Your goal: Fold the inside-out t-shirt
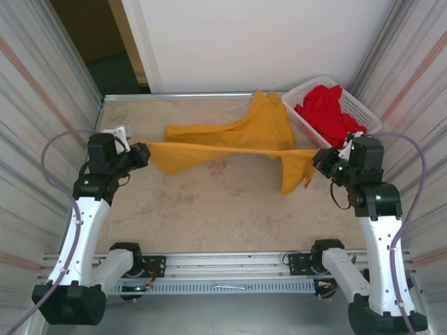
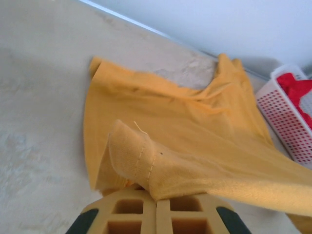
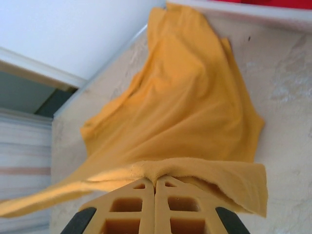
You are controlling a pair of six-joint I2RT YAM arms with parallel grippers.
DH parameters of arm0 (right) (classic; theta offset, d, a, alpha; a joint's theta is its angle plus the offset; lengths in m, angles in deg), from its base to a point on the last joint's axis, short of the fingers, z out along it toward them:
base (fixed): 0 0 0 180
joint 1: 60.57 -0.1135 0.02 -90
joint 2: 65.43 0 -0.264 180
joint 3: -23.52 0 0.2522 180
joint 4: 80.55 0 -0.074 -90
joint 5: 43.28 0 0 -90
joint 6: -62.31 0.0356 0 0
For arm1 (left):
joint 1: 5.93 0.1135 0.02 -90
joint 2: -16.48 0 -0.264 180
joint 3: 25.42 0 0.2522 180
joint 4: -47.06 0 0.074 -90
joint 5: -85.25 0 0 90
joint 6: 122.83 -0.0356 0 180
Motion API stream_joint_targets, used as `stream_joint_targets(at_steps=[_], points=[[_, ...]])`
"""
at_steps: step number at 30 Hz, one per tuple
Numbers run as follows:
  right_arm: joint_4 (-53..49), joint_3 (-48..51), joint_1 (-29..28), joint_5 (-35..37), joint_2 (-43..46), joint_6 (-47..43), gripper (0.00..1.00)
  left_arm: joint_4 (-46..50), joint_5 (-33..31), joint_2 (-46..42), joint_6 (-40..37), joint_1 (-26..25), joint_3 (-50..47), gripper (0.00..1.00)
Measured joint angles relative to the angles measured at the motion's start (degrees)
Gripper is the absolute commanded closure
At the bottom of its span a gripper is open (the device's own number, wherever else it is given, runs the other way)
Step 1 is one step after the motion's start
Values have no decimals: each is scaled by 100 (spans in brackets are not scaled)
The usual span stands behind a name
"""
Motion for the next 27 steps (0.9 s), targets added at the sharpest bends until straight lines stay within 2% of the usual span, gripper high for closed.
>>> stream_joint_targets(at_steps=[4,9,16,20,24,27], points=[[-28,-116,621,-323,-107,-131,100,-48,439,-28,-234,31,17,100],[9,-699,981,-577,-501,-168,100,-68,802,2,-297,144,304,100],[791,-2293,1711,-1292,-1200,413,100,-942,1119,378,188,181,1969,100],[1381,-3348,1794,-1657,-1832,896,100,-1423,1152,798,398,181,2953,100],[1663,-4291,1805,-2098,-2439,1213,100,-1471,1038,1305,474,190,3862,100],[1781,-4468,1843,-2332,-2555,1370,100,-1467,970,1456,553,229,4109,100]])
